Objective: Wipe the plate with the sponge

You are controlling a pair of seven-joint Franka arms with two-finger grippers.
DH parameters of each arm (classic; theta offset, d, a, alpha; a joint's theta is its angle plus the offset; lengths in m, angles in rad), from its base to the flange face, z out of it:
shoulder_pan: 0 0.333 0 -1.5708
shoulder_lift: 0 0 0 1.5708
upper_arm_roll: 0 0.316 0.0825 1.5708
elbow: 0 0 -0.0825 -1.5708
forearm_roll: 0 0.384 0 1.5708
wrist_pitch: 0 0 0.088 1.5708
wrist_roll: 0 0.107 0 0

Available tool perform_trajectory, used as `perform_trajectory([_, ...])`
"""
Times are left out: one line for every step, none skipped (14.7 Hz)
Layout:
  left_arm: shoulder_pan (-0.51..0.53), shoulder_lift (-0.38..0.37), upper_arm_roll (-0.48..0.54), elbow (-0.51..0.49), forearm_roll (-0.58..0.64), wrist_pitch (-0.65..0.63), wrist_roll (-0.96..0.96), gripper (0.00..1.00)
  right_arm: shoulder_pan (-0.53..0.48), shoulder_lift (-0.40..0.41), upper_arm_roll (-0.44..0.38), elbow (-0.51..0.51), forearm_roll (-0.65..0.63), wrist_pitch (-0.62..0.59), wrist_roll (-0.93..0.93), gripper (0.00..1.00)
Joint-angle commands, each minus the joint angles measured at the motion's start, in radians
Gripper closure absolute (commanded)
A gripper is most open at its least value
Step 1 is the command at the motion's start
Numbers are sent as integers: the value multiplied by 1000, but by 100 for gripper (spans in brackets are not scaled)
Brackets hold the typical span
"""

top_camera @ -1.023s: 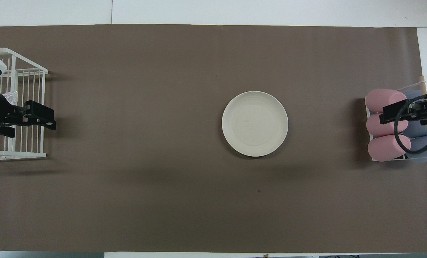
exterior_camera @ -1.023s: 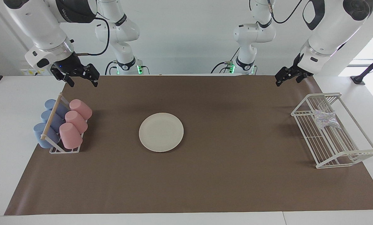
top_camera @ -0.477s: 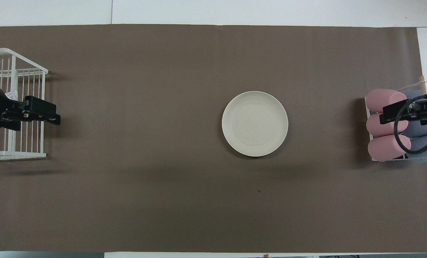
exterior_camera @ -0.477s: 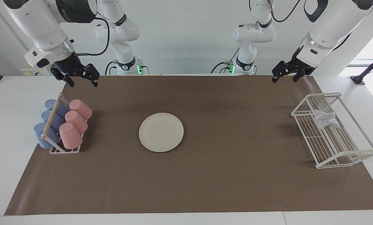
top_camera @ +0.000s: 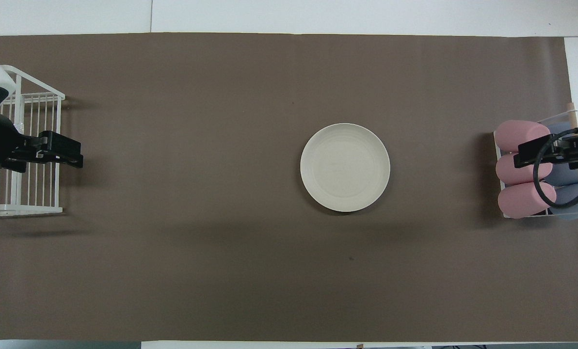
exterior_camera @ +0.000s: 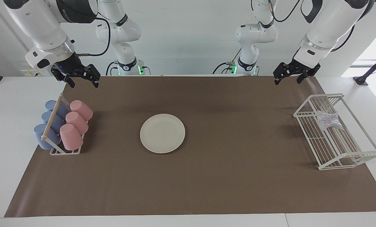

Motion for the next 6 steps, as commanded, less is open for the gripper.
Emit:
perform_trajectory([10, -7, 3, -12, 12, 22, 6, 0, -2, -14, 3, -13, -15, 18, -29, 0])
perform_trajectory([10, -9, 4, -14, 12, 26, 5, 0, -2, -14, 3, -13, -15, 18, -29, 0])
perform_trajectory([11, -9, 6, -14, 12, 22, 5, 0, -2, -14, 3, -13, -15, 18, -29, 0])
perform_trajectory([11, -10, 4, -14, 12, 20, 3, 0, -2, -14, 3, -13, -15, 18, -29, 0])
perform_trajectory([11, -9, 4, -14, 12, 22, 3, 0, -2, -14, 3, -13, -15, 18, -29, 0])
perform_trajectory([11, -9, 4, -14, 11, 22, 3, 0, -2, -14, 3, -13, -15, 18, -29, 0])
